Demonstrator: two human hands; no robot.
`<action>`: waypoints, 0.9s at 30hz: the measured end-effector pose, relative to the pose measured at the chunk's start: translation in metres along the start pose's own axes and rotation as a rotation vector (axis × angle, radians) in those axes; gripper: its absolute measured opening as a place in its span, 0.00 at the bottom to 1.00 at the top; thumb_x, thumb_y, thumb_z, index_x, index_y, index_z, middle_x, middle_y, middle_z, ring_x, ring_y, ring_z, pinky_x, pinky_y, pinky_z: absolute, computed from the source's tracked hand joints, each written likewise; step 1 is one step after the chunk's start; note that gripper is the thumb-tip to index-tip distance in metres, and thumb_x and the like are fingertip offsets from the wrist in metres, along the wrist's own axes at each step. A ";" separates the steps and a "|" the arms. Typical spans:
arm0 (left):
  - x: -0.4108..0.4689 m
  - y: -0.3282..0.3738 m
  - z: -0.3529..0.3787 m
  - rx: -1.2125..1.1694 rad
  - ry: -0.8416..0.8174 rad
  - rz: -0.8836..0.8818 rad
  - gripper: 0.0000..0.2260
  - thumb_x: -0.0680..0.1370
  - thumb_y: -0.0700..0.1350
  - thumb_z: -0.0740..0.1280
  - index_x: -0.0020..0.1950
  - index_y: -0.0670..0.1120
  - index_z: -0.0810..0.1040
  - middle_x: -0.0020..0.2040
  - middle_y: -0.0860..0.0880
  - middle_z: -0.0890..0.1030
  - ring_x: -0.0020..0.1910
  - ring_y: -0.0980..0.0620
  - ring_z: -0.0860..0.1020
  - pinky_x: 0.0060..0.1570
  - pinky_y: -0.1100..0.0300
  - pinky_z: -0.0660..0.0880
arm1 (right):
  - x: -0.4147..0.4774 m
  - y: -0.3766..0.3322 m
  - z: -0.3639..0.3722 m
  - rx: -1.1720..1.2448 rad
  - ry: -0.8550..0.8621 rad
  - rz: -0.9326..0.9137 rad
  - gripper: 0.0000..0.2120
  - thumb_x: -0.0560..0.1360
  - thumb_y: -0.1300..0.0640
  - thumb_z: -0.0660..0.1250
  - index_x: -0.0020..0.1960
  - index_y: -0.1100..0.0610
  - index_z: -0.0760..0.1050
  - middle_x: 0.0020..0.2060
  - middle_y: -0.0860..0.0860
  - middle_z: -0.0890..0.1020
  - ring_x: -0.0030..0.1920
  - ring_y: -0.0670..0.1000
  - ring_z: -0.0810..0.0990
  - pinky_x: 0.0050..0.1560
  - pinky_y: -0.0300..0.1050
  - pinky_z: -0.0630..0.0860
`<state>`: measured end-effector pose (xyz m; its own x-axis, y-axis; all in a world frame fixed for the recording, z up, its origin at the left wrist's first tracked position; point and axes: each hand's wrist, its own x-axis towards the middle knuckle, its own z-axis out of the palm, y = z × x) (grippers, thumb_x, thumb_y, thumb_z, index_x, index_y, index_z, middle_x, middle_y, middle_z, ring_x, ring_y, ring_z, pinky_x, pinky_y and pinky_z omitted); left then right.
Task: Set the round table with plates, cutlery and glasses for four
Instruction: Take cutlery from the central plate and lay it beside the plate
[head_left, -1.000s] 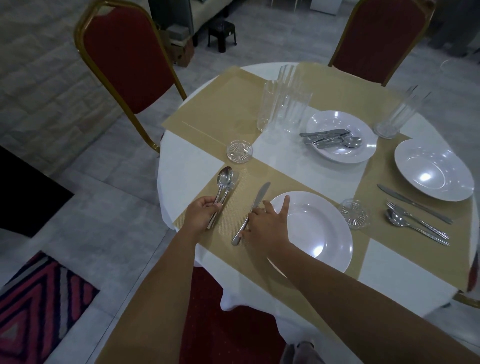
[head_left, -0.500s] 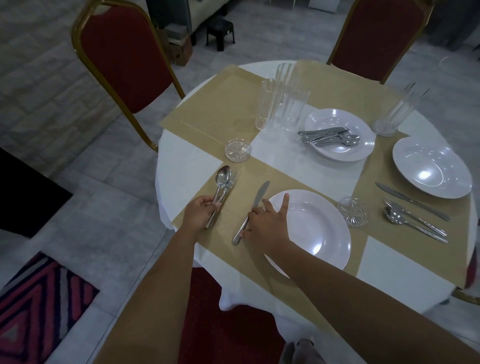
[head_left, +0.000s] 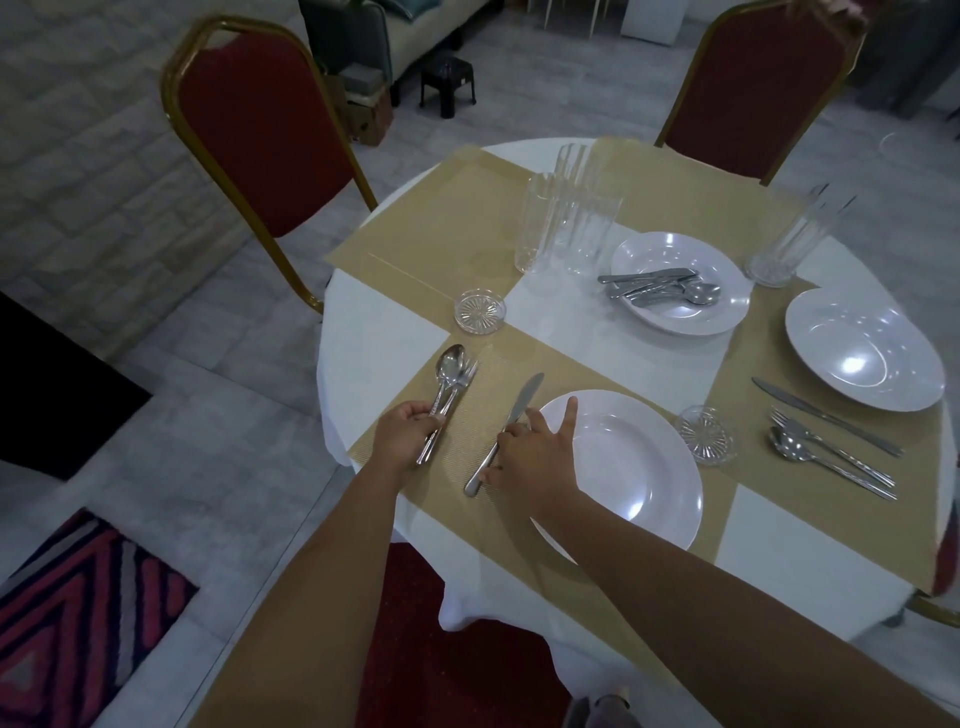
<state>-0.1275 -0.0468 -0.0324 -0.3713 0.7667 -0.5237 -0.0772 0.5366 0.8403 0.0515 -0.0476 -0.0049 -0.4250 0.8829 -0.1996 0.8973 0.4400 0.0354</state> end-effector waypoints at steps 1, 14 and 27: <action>0.000 0.000 0.000 -0.008 0.000 -0.004 0.10 0.73 0.39 0.72 0.54 0.43 0.80 0.45 0.47 0.83 0.41 0.52 0.79 0.48 0.56 0.77 | 0.000 0.000 0.000 0.008 0.005 0.003 0.22 0.75 0.38 0.59 0.57 0.51 0.80 0.60 0.47 0.80 0.74 0.53 0.63 0.62 0.69 0.21; -0.029 0.017 -0.011 -0.225 -0.280 -0.122 0.07 0.76 0.35 0.68 0.54 0.40 0.79 0.41 0.46 0.83 0.34 0.54 0.83 0.33 0.64 0.79 | 0.052 -0.005 -0.039 1.198 -0.113 0.487 0.12 0.74 0.56 0.68 0.34 0.60 0.78 0.36 0.57 0.82 0.37 0.53 0.76 0.42 0.47 0.73; -0.007 0.015 0.008 -0.246 -0.018 -0.140 0.02 0.75 0.38 0.70 0.44 0.44 0.80 0.43 0.46 0.82 0.42 0.50 0.79 0.50 0.56 0.76 | 0.076 -0.005 -0.014 1.496 -0.203 0.649 0.12 0.78 0.63 0.62 0.37 0.54 0.71 0.37 0.51 0.76 0.41 0.51 0.77 0.51 0.47 0.78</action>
<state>-0.1188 -0.0417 -0.0172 -0.3250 0.6985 -0.6376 -0.3497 0.5376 0.7673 0.0128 0.0195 -0.0065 -0.0413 0.7577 -0.6513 0.2701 -0.6191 -0.7374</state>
